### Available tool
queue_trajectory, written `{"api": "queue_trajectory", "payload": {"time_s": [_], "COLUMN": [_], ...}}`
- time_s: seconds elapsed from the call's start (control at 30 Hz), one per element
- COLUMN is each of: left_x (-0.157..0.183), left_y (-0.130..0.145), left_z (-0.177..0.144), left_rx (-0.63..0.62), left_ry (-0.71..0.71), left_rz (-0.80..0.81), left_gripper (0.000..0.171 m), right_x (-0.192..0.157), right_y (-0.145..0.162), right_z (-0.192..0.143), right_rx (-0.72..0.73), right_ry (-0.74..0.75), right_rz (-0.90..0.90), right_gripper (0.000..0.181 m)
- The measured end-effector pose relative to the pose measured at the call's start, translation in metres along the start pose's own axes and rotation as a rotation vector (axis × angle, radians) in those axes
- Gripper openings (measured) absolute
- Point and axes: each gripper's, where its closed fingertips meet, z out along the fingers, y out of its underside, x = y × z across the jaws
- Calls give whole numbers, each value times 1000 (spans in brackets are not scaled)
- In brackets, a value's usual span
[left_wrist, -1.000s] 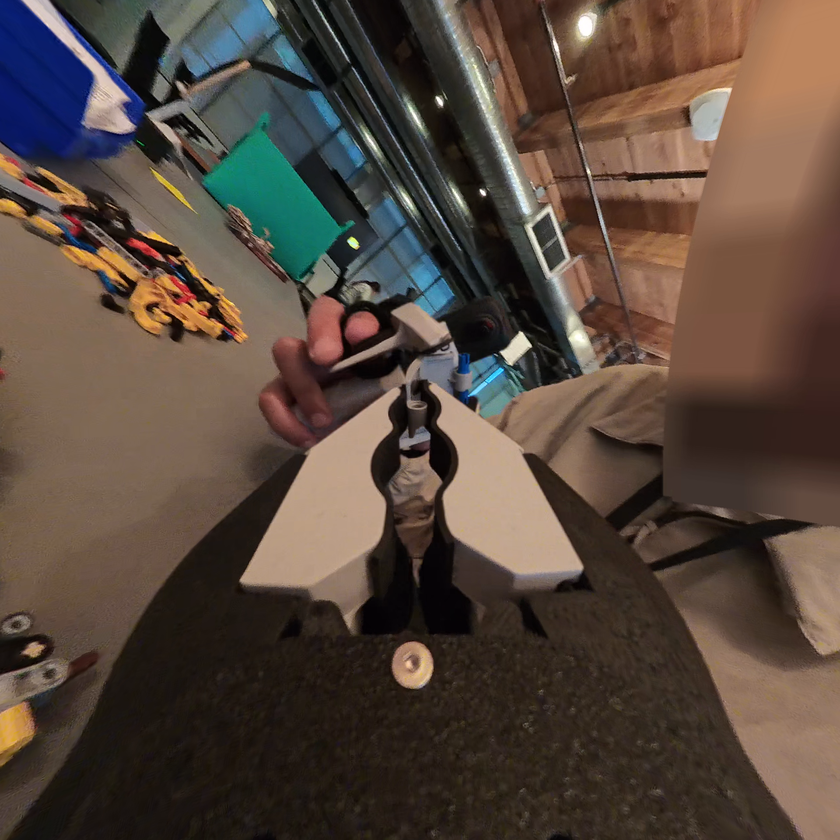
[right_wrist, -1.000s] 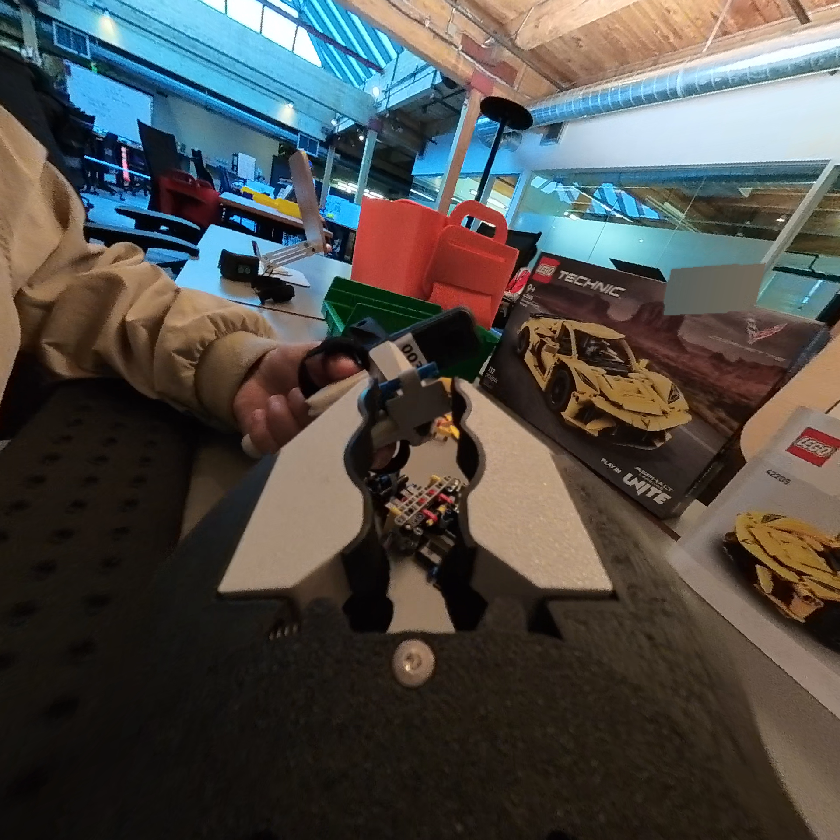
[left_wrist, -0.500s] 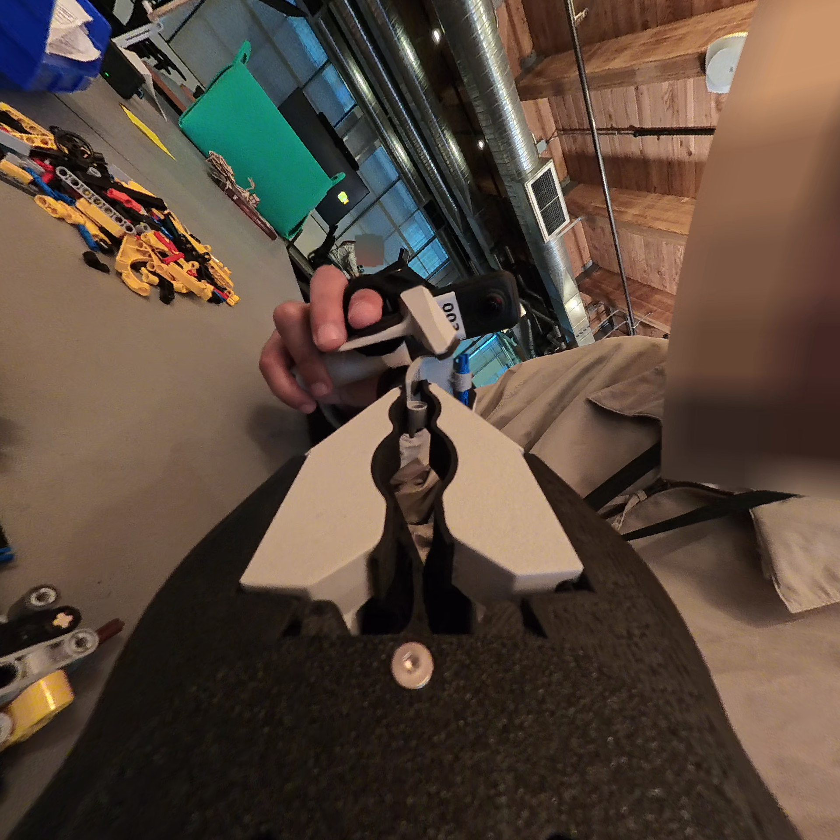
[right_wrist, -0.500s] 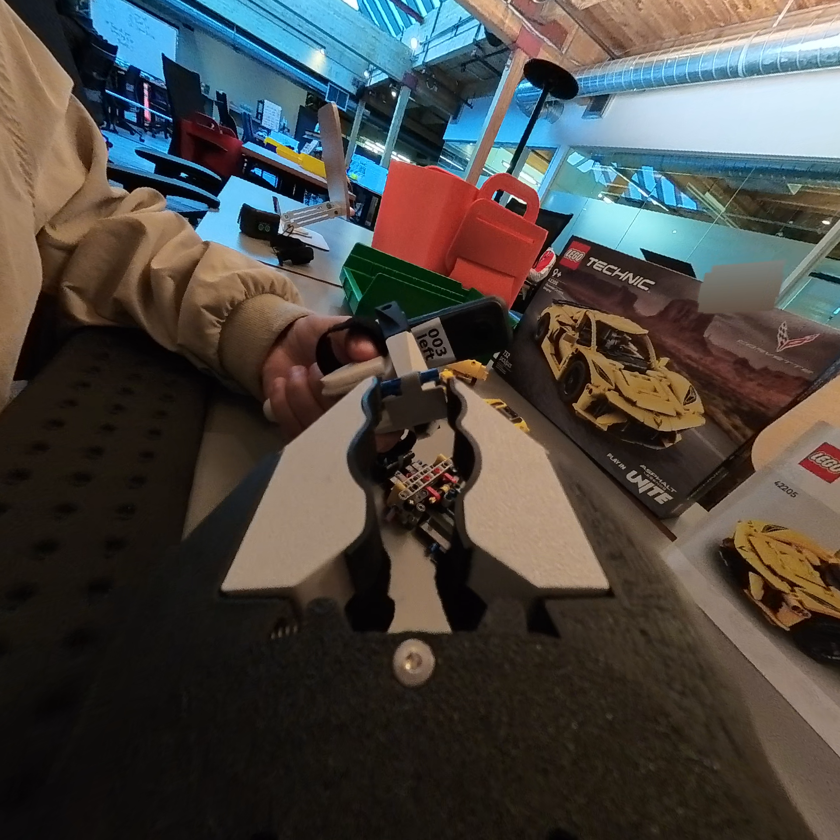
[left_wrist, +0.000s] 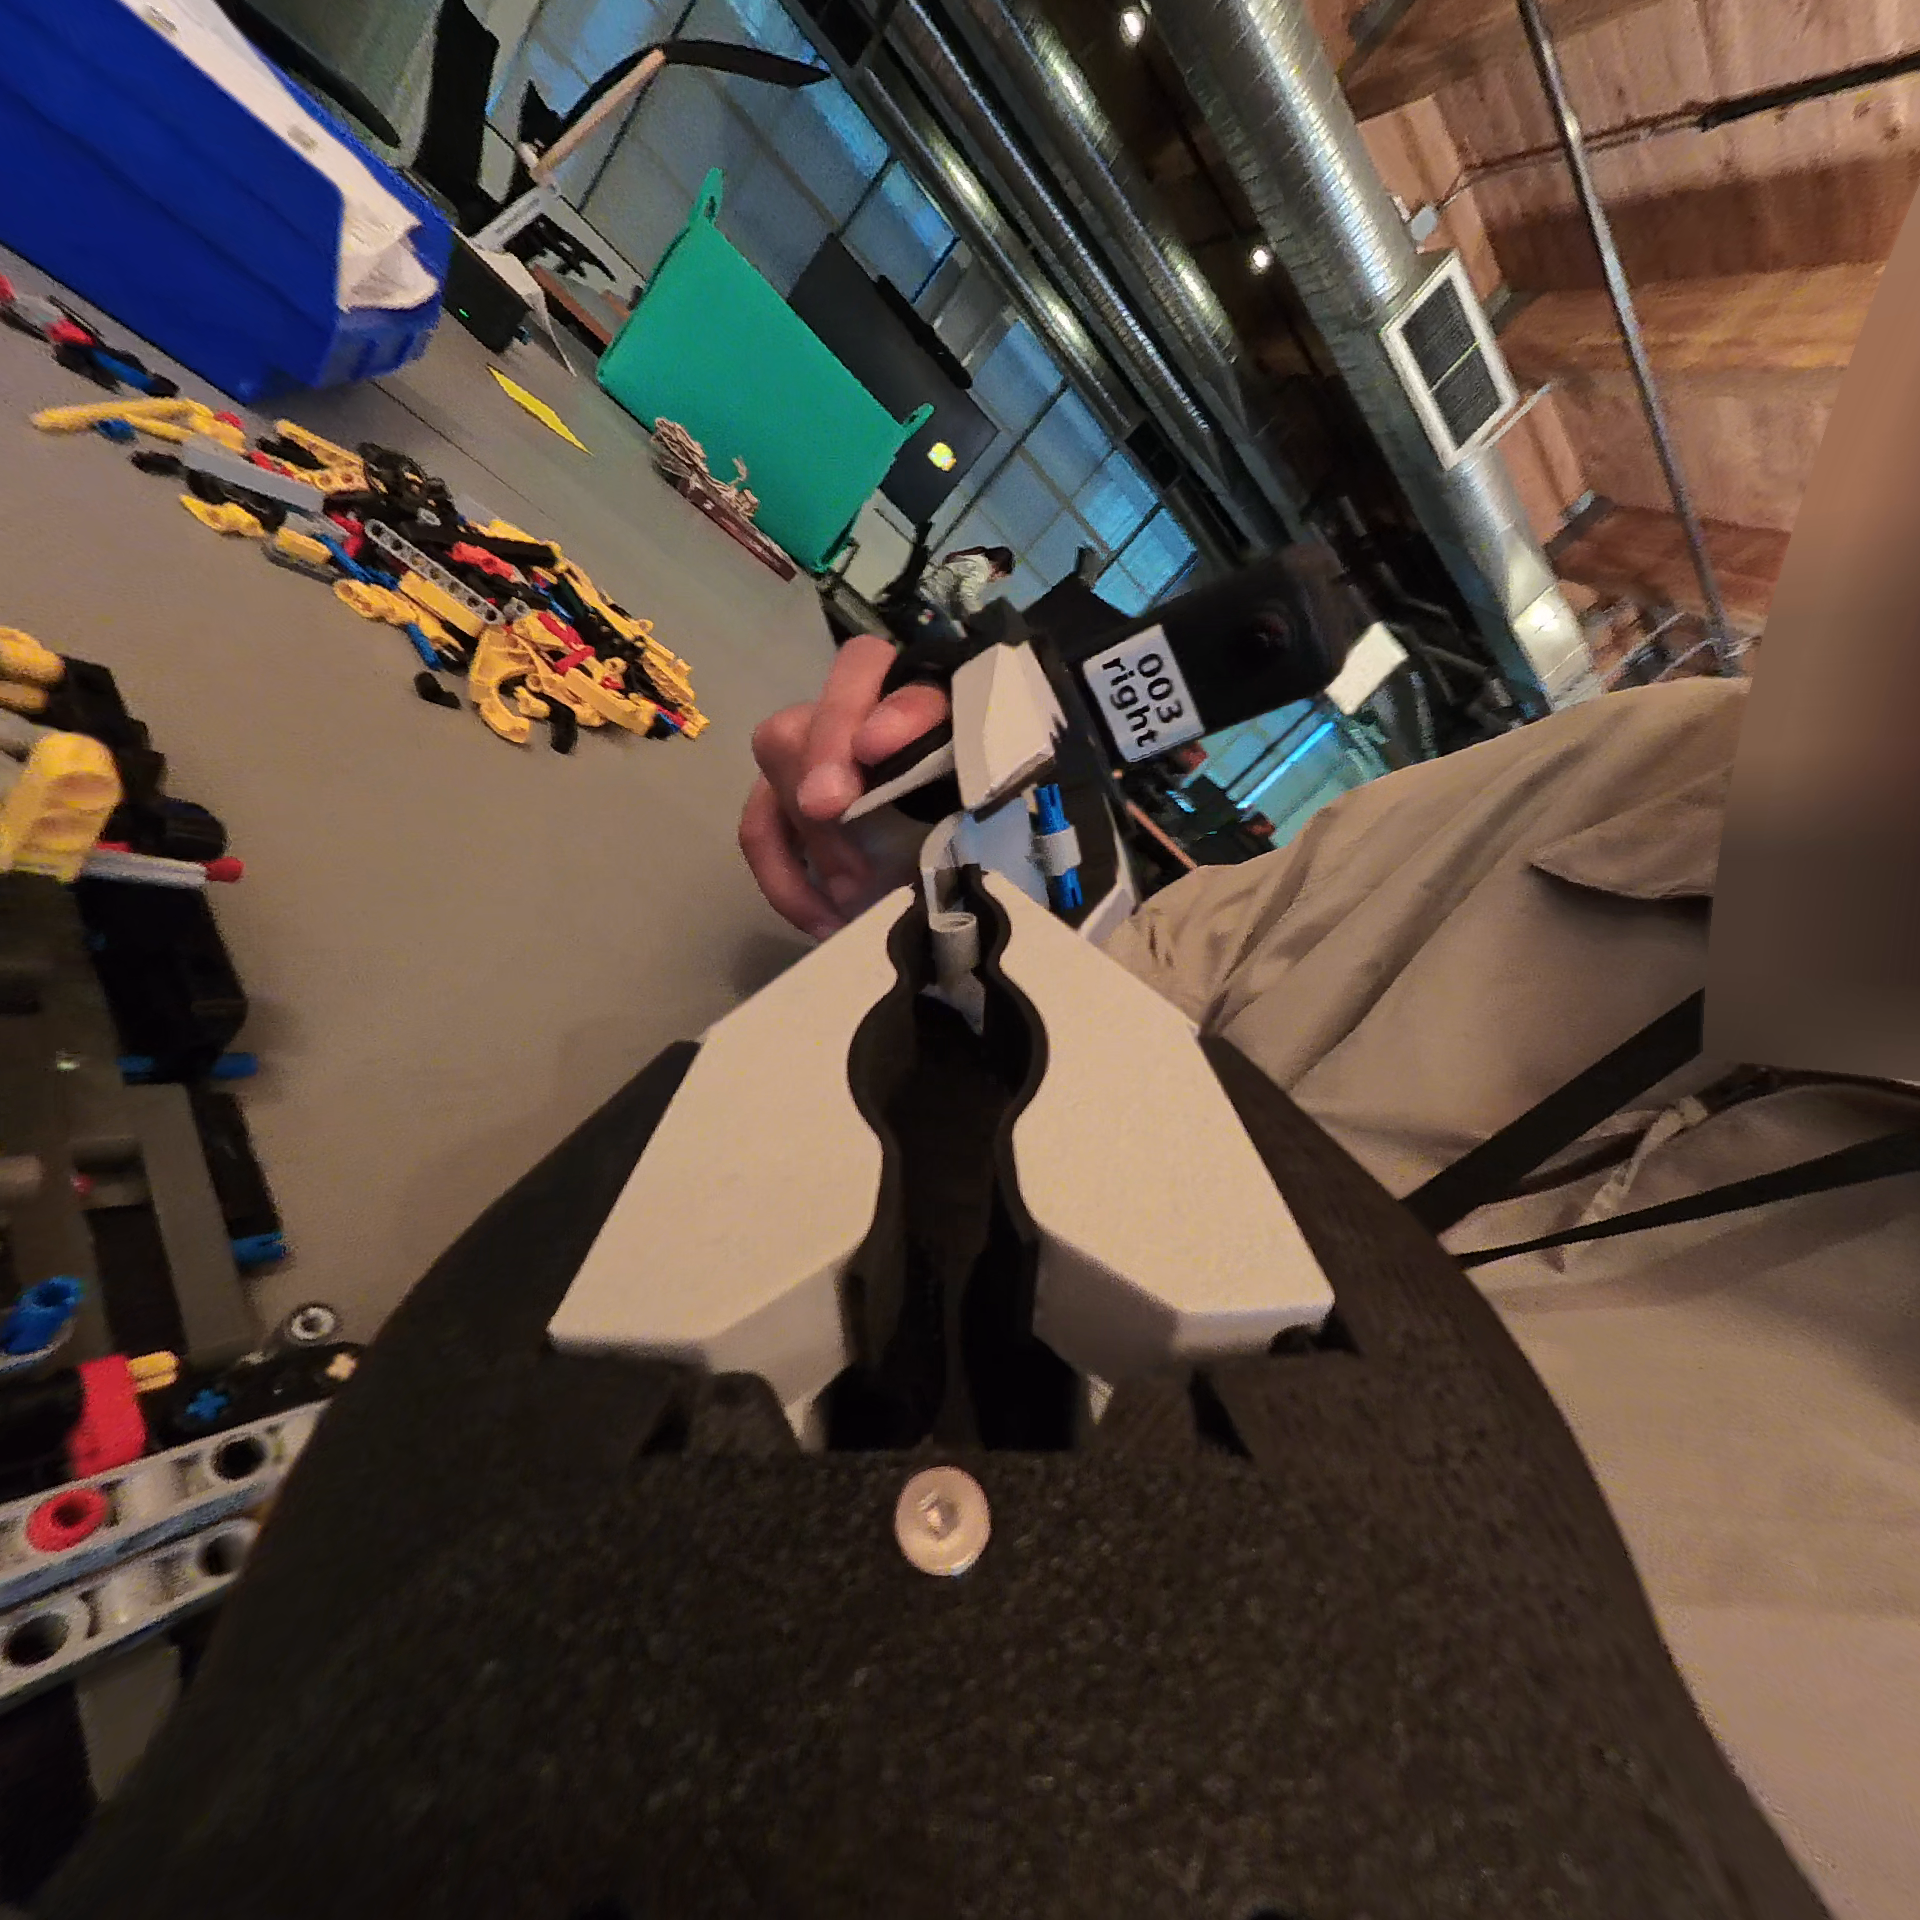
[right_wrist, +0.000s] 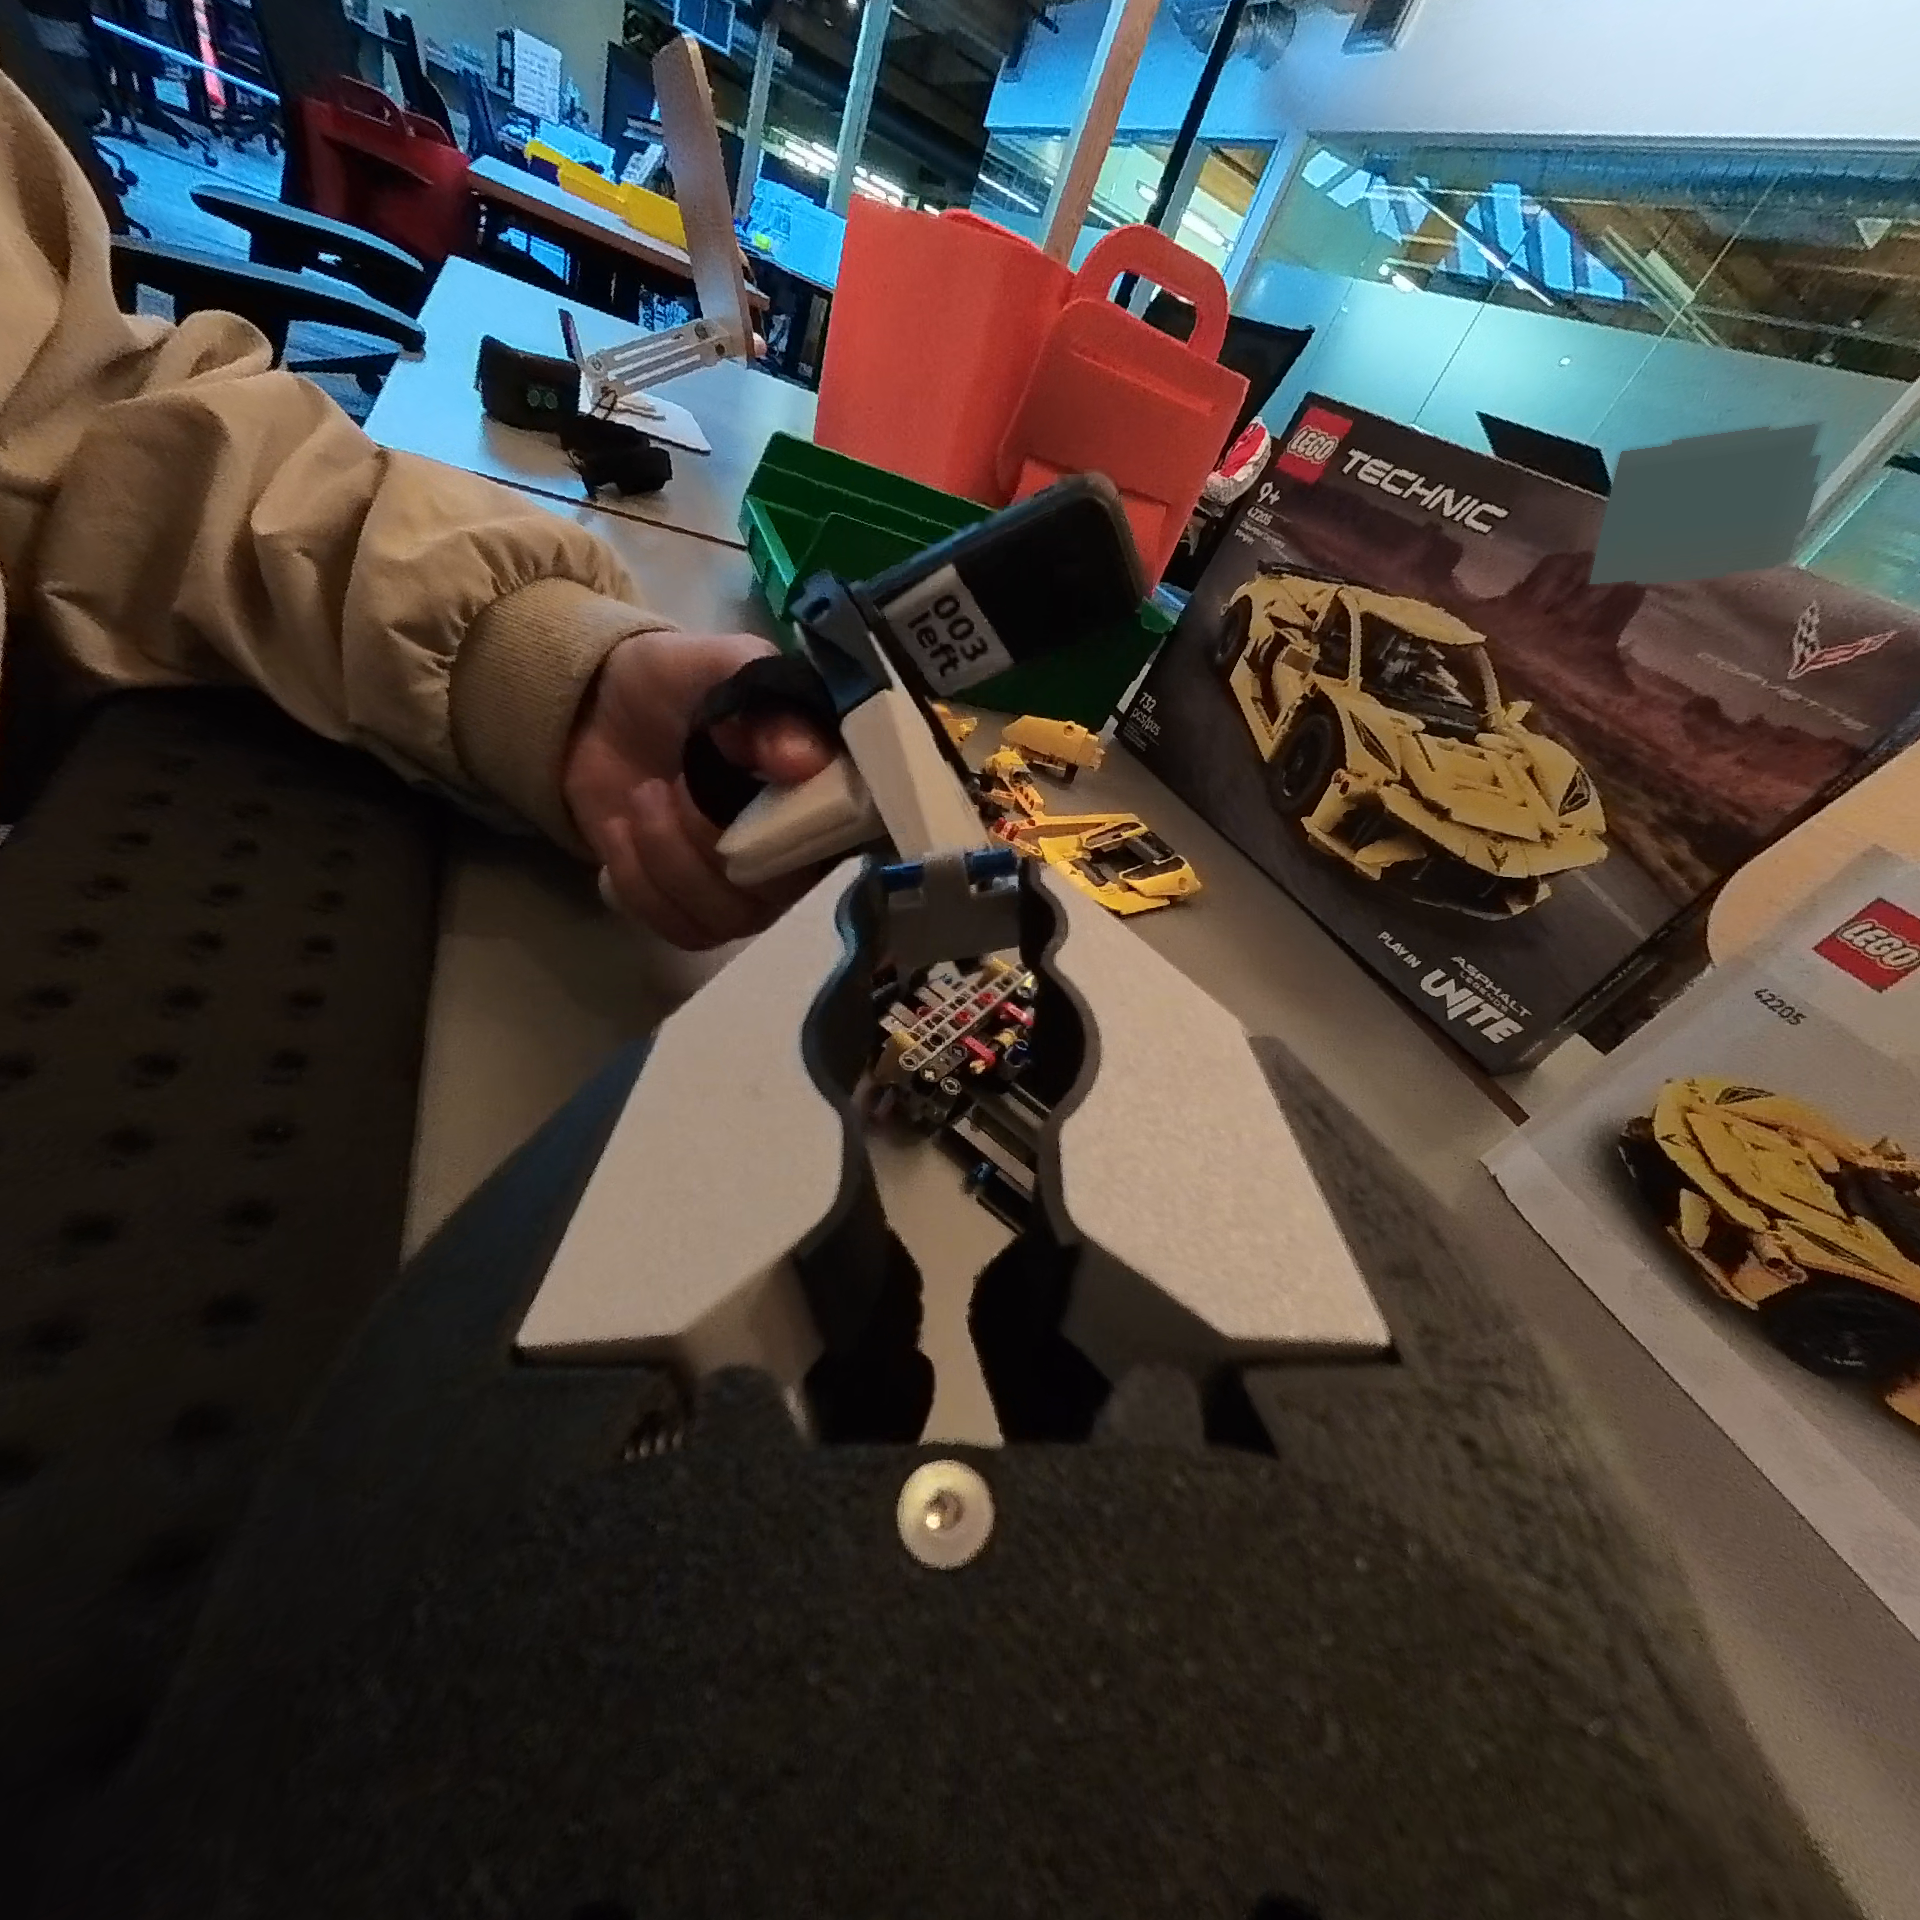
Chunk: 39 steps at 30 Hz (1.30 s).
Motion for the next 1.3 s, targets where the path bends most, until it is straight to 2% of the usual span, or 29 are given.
{"api": "queue_trajectory", "payload": {"time_s": [0.17,0.27,0.33,0.37,0.5,0.67,0.8,0.93,1.0,1.07,1.13,1.23,1.3], "left_x": [-14,-24,-22,-21,-15,-12,-10,-3,-2,-11,-26,-37,-39], "left_y": [-2,1,0,1,3,3,8,16,17,13,8,-8,-16], "left_z": [-3,-4,-3,-3,0,0,0,3,4,2,-3,-11,-16], "left_rx": [-7,-26,-21,-20,21,-6,-12,-24,-20,-13,-19,8,20], "left_ry": [-158,-226,-238,-223,-61,-96,-32,111,129,37,-113,-340,-452], "left_rz": [133,174,192,171,-80,13,-108,-351,-376,-254,-56,281,422], "left_gripper": [5,5,5,5,4,5,5,4,5,5,4,5,5], "right_x": [5,7,8,7,4,3,0,-8,-8,-4,5,17,26], "right_y": [13,23,21,21,14,12,13,10,9,14,25,21,24], "right_z": [3,5,4,4,2,1,1,0,0,2,6,4,1], "right_rx": [-74,-132,-104,-96,-58,-53,-70,-73,-67,-66,-84,-48,-44], "right_ry": [51,55,41,31,7,9,12,-19,-32,-50,-30,4,43], "right_rz": [-63,12,37,47,61,49,25,35,59,116,210,304,343], "right_gripper": [24,25,25,24,22,21,21,22,22,22,23,28,26]}}
